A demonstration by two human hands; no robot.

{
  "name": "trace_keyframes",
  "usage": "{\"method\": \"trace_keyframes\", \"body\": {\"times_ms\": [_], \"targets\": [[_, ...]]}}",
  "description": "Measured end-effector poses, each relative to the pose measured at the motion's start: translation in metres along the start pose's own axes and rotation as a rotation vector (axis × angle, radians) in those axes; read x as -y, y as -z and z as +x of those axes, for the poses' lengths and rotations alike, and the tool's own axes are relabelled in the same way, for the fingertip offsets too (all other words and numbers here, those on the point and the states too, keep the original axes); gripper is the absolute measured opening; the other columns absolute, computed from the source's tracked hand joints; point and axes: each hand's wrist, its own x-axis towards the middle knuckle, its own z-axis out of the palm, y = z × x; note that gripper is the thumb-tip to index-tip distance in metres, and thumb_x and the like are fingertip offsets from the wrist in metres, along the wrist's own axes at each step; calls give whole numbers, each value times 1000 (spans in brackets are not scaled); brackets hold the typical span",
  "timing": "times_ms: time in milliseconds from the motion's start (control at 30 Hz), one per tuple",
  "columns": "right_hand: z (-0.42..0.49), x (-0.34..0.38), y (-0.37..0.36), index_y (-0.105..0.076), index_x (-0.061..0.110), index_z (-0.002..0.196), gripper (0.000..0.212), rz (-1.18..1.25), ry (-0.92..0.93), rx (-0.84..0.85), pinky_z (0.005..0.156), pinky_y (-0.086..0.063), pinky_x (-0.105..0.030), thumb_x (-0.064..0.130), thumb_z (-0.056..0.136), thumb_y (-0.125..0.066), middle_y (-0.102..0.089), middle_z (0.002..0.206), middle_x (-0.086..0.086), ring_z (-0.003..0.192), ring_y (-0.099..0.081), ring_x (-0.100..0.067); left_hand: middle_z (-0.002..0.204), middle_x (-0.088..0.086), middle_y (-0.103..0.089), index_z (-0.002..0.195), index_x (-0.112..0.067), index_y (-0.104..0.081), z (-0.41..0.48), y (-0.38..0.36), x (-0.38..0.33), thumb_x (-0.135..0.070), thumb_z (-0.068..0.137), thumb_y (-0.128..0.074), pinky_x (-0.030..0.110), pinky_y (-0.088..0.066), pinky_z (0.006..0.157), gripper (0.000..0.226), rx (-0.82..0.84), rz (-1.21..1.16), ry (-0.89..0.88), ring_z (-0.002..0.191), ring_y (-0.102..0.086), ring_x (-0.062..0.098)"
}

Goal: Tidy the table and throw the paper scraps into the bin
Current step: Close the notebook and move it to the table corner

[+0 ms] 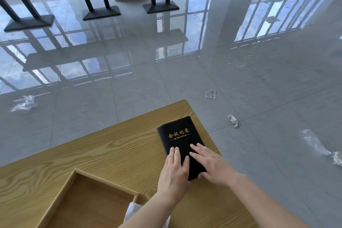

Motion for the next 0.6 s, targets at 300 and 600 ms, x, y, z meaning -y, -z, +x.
{"method": "trace_keyframes", "body": {"times_ms": [300,600], "targets": [[9,-23,12,-22,27,155,82,1,2,-8,120,-8,-21,26,87,-68,-3,163,16,150,3,-3,160,29,-5,151,-14,-25,19,-7,-5,-32,88,-68,45,-13,120,79,-26,1,-30,149,3,40],[10,-27,10,-20,28,155,82,13,-18,-21,122,-12,-25,25,89,-67,-2,163,17,149,4,-3,159,29,-9,151,-14,-27,29,-12,-2,-38,84,-72,46,-13,119,84,-17,53,-46,149,-1,41]]}}
